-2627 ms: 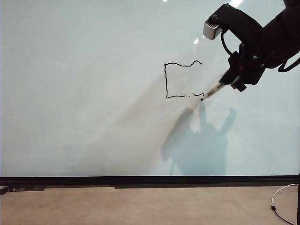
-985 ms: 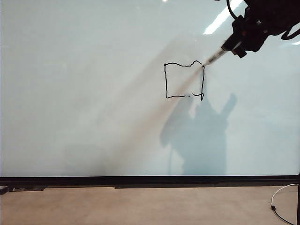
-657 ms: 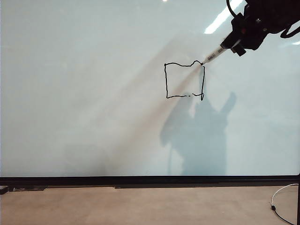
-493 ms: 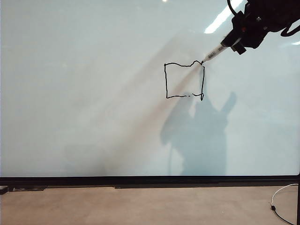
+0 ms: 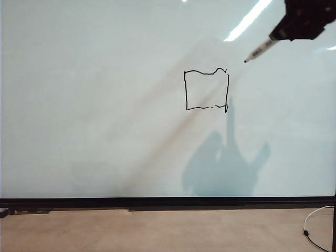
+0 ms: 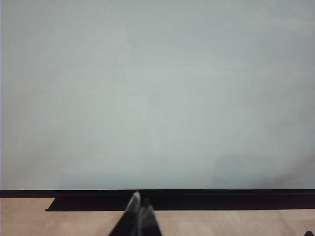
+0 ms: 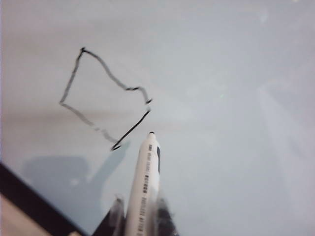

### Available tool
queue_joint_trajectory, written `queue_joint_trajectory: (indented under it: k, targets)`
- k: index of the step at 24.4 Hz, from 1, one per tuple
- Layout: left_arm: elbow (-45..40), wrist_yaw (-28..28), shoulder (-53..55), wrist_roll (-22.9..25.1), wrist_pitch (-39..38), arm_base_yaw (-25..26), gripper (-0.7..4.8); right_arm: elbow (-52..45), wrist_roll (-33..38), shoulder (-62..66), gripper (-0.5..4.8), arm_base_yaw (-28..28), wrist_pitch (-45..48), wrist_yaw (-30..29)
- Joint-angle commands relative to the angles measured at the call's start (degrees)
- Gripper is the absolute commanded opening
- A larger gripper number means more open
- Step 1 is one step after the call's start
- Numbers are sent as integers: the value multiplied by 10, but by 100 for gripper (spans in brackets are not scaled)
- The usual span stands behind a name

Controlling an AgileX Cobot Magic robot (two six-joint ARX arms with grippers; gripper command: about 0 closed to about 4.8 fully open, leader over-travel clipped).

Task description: Pick up the pen on the shelf to the right of the whiteboard and draw a rectangle.

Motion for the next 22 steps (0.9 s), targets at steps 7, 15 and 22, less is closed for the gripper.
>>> queue_joint_trajectory:
  k: [7, 15, 22]
  targets:
    - [2, 2, 0, 2, 3, 0, -4, -106, 157, -169, -6, 1, -5, 46]
    - [2, 2, 0, 2, 3, 0, -4, -173, 195, -269, -6, 1, -18, 74]
    - [2, 2, 0, 2, 3, 0, -4, -208, 212, -350, -5, 1, -57, 74]
